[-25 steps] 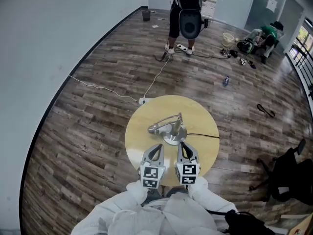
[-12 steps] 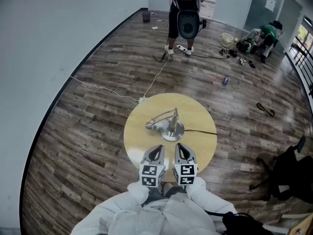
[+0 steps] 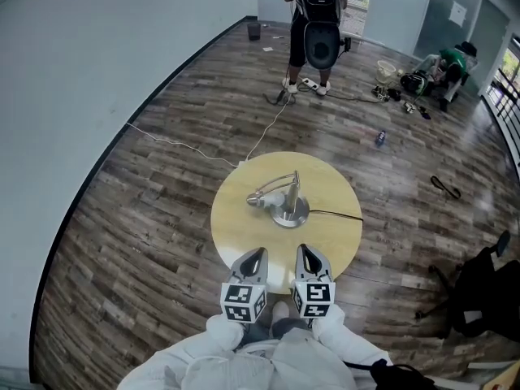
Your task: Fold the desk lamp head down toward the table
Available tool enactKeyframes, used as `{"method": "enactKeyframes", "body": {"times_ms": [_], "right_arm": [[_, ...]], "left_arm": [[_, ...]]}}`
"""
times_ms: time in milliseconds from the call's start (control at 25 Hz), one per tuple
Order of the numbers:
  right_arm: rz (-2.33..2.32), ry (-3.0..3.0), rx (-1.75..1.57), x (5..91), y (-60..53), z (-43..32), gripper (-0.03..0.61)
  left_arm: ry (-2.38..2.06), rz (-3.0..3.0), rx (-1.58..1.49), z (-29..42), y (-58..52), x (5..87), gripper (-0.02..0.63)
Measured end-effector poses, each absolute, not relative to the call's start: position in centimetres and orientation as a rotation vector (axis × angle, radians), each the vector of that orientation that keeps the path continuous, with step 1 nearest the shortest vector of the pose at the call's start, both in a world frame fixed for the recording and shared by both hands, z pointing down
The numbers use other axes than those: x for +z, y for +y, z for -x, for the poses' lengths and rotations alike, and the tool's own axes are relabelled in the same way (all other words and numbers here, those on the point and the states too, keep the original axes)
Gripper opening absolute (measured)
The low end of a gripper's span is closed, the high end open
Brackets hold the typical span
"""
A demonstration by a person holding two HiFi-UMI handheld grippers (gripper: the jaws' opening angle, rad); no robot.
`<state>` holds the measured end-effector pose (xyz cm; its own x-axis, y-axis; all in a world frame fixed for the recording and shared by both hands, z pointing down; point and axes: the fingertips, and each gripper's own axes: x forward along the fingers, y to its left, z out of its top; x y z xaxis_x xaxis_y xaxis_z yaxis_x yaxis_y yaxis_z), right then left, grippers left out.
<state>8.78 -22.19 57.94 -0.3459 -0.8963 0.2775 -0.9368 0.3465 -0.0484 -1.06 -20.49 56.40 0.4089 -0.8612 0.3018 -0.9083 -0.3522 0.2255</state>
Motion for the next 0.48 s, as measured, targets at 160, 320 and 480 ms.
{"method": "enactKeyframes", "body": {"times_ms": [160, 320, 480], "right_arm": [[-1.730, -2.369, 0.305, 57.7, -18.0, -8.6, 0.011], [-1.772, -2.361, 0.343, 57.6, -13.1, -7.1, 0.011], [-1.745, -2.386, 0.345, 57.3, -9.9, -5.8, 0.012]], "left_arm": [[-1.519, -2.347, 0.178, 2.1, -16.5, 55.9, 0.000], [-1.489, -2.361, 0.149, 3.1, -11.8, 55.3, 0.000], [-1.482, -2.366, 0.132, 3.0, -8.8, 55.0, 0.000]]}}
